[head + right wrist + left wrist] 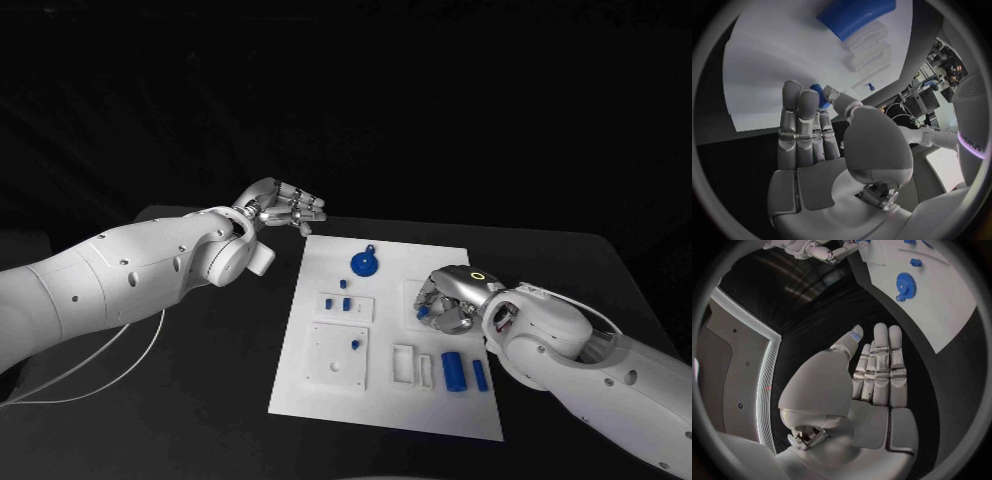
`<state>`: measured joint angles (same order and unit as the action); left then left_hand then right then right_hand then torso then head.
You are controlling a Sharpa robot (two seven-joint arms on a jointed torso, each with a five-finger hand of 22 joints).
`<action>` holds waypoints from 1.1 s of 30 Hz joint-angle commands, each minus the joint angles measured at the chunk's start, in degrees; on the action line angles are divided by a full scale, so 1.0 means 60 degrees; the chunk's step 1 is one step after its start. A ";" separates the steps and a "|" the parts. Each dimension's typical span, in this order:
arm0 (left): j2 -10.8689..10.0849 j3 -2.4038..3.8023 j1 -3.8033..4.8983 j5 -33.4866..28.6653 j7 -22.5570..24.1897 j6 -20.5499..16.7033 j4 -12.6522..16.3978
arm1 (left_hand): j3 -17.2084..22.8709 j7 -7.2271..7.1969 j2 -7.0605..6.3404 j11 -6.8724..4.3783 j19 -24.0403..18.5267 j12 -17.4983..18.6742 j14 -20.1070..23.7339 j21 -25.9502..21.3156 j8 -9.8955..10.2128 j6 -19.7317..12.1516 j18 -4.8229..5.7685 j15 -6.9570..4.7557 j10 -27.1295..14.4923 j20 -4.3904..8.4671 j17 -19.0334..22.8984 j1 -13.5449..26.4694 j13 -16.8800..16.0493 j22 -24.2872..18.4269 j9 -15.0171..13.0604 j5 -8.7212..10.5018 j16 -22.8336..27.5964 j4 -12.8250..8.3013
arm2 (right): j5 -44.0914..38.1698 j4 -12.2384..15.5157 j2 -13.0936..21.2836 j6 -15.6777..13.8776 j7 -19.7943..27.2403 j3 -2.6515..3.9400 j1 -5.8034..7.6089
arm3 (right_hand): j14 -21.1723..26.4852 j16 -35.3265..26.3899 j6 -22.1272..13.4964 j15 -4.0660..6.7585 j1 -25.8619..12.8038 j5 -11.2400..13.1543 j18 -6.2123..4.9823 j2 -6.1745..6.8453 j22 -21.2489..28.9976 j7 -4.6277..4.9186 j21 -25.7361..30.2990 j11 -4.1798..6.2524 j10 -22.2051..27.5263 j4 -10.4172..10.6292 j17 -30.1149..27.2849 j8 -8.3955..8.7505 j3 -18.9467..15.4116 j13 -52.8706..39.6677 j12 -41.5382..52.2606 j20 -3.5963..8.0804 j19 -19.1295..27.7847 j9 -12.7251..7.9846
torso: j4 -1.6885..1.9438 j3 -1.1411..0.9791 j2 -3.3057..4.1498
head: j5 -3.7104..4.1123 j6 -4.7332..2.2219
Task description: Assemble the parts on the task board
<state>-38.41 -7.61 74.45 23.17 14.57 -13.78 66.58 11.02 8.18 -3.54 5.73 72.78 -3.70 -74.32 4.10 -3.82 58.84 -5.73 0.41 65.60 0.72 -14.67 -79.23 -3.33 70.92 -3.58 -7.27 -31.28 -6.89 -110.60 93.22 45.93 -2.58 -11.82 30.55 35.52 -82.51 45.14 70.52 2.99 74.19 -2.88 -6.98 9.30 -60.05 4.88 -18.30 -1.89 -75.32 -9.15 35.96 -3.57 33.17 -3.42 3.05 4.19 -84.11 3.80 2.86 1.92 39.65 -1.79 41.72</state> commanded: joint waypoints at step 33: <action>0.0324 0.0006 -0.0037 -0.0052 0.0110 0.0181 -0.0548 | 0.0010 -0.0005 0.0069 0.0014 -0.0005 0.0033 -0.0105 0.0012 0.0028 -0.0006 -0.0047 -0.0003 -0.0069 -0.0002 -0.0032 0.0028 -0.0010 -0.0014 0.0003 0.0016 0.0044 0.0026 | 0.1029 0.1404 -0.0602 -0.1298 -0.0189 -0.0104 -0.0034 | -0.0077 0.0065 0.0455 0.0185 -0.0156 -0.0010 0.0071 -0.0198 -0.0565 -0.0096 -0.0173 0.0142 -0.0525 -0.0063 0.0064 -0.0021 0.1055 -0.0043 0.0069 0.0208 -0.0258 0.0121 | -0.0002 0.0066 -0.0064 | -0.0255 0.0034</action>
<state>-36.68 -7.62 74.25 23.16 14.55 -13.43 63.43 11.02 8.18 -3.54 5.73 72.79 -3.70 -74.72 4.11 -3.83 58.84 -5.73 0.41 65.60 0.72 -14.80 -79.23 -3.33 70.88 -3.58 -7.27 -31.28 -6.89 -103.28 101.67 42.61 -10.04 -14.23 29.97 35.42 -83.10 45.43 73.08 3.74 72.97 -2.77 -5.67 8.74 -63.38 4.28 -19.49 -1.92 -77.33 -9.41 36.40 -3.39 39.67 -3.74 3.27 5.12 -84.04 4.54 2.87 2.19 39.40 -3.08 41.84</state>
